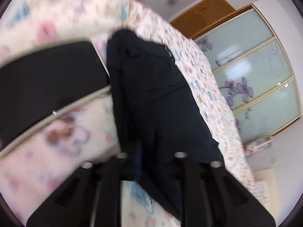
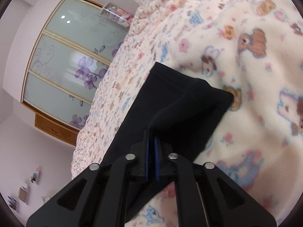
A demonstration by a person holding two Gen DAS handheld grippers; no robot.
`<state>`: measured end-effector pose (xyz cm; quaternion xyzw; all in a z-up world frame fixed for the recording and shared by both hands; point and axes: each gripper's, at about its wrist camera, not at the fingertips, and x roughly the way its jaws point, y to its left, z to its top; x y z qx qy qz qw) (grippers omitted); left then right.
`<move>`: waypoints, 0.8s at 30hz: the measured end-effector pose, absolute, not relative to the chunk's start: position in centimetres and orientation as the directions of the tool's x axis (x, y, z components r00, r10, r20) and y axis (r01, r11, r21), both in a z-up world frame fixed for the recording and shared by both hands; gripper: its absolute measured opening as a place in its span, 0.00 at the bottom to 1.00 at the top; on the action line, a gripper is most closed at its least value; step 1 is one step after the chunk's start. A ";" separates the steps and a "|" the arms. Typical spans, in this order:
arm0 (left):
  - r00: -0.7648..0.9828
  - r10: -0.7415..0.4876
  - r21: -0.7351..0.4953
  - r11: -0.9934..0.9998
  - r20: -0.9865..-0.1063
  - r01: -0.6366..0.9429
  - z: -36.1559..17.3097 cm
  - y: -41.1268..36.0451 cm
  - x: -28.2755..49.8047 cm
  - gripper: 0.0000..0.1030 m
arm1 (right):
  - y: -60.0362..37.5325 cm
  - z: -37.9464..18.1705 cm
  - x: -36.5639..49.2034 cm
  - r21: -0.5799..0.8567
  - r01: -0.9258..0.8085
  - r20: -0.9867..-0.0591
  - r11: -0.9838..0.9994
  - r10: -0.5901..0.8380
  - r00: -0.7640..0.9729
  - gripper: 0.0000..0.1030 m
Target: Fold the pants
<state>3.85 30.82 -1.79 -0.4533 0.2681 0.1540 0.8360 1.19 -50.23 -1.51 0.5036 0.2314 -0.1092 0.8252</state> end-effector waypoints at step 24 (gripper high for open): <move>0.843 -0.084 -0.512 0.824 -0.532 -0.242 -1.8 19.5 5.5 0.89 | -50.3 4.4 1.5 0.603 0.290 -0.332 0.743 -0.097 0.938 0.05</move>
